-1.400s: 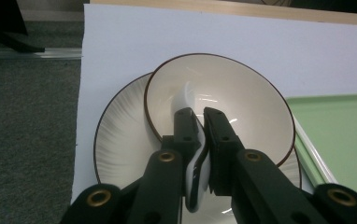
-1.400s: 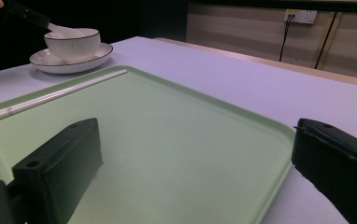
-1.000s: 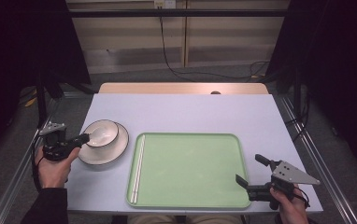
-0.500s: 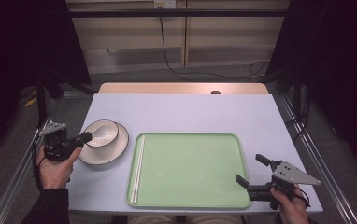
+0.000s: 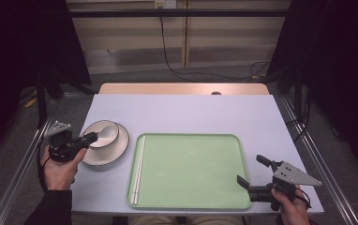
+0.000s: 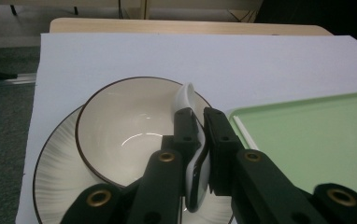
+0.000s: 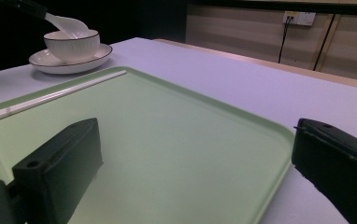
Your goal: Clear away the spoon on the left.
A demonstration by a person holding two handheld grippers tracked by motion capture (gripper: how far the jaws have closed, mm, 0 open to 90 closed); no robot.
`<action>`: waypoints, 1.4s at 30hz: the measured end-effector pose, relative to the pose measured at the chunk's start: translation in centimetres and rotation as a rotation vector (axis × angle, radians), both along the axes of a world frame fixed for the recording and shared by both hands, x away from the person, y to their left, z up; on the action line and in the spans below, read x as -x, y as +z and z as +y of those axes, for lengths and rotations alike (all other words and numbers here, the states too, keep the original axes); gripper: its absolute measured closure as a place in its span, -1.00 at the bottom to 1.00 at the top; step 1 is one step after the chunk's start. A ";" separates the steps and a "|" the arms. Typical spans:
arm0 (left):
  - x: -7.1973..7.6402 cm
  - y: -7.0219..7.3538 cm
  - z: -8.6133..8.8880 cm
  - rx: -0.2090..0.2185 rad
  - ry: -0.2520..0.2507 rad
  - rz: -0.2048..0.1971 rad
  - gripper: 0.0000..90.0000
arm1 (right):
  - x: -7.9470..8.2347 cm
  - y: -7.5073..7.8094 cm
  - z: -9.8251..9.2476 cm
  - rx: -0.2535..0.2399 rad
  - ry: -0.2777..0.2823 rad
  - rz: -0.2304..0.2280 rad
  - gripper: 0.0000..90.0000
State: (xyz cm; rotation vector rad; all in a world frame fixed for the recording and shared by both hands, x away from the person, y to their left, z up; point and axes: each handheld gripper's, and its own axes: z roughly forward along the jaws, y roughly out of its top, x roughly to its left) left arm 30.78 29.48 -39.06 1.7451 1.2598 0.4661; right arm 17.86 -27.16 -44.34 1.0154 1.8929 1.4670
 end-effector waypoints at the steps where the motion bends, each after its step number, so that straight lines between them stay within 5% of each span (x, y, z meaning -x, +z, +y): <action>1: 0.0 0.0 0.0 0.005 -0.003 0.001 0.88 | 0.0 0.0 0.0 0.000 0.000 0.000 -0.97; 21: 0.3 1.2 -1.9 0.019 -0.022 -0.031 0.88 | 0.0 0.0 0.1 0.005 -0.002 -0.003 -0.97; 42: -0.5 -0.7 -8.5 -0.014 -0.153 0.038 0.88 | 0.1 0.0 0.1 0.003 0.002 -0.001 -0.97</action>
